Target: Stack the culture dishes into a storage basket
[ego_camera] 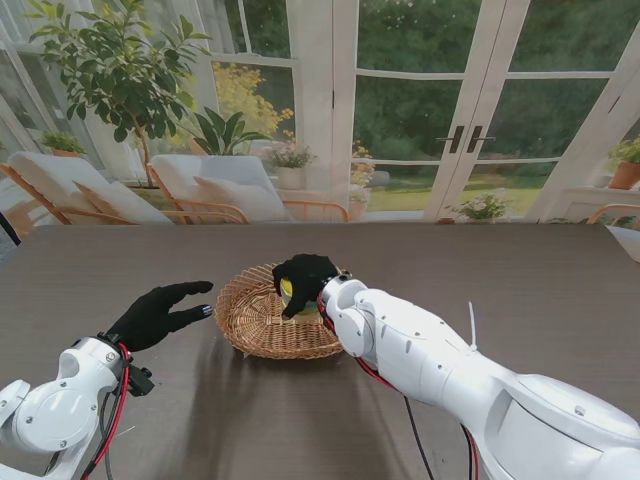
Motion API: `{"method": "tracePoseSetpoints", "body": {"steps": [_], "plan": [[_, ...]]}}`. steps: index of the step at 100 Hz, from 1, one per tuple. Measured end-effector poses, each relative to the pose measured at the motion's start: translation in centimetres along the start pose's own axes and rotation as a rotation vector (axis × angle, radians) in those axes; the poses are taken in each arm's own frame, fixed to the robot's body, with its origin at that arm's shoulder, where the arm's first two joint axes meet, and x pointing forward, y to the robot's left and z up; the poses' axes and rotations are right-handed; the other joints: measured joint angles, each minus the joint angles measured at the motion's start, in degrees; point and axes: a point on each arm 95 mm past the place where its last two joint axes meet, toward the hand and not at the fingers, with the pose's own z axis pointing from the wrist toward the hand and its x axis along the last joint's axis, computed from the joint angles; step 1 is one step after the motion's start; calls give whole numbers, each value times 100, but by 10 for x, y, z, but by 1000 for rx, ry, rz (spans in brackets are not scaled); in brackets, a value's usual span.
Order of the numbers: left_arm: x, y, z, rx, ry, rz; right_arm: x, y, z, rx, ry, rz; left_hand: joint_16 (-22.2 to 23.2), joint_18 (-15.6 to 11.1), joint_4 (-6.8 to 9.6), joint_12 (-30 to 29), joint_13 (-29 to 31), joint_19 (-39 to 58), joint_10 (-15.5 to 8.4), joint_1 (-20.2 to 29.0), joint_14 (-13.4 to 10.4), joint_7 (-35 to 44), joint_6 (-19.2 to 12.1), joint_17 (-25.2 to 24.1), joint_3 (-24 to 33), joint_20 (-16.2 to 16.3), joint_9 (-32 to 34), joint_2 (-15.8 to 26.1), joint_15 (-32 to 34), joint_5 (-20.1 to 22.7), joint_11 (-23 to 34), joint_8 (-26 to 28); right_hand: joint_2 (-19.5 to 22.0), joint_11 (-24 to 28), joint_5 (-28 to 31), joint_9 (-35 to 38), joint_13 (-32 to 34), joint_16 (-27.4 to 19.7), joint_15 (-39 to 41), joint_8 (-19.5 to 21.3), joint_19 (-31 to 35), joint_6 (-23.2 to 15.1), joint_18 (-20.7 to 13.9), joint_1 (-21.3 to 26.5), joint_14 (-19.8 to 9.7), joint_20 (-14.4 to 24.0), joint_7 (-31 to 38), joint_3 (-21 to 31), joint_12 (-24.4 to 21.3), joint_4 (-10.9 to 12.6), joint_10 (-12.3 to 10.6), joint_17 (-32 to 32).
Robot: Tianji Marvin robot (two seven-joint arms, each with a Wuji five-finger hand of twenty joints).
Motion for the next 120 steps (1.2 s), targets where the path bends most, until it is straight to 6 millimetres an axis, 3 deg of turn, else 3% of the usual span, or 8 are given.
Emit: {"method": "tracePoseSetpoints", "body": {"steps": [30, 88, 120], "plan": [[-1, 2, 0, -8, -11, -3, -4, -15, 7, 23, 6, -22, 0, 0, 0, 0, 0, 0, 0, 0, 0, 0, 0, 0, 0, 1, 0, 0, 0, 0, 0, 0, 18, 0, 0, 1, 0, 0, 2, 0, 0, -3, 2, 0, 0, 0, 3, 0, 1, 0, 0, 0], [-1, 2, 3, -16, -15, -7, 0, -20, 12, 61, 48, -78, 0, 0, 0, 0, 0, -1, 0, 0, 0, 0, 0, 0, 0, 1, 0, 0, 0, 0, 0, 0, 23, 9, -6, 1, 0, -76, 47, 0, -262, -39, 7, 0, 14, 0, 90, 0, 4, 0, 0, 35], [-3, 2, 4, -18, -19, -11, 3, -22, 12, 74, 55, -97, 0, 0, 0, 0, 0, -1, 0, 0, 0, 0, 0, 0, 0, 2, 0, 0, 0, 0, 0, 0, 103, 447, -170, -279, -1, -81, 51, -34, -534, -8, 7, 0, 75, 3, 231, 0, -9, 0, 0, 72]]}}
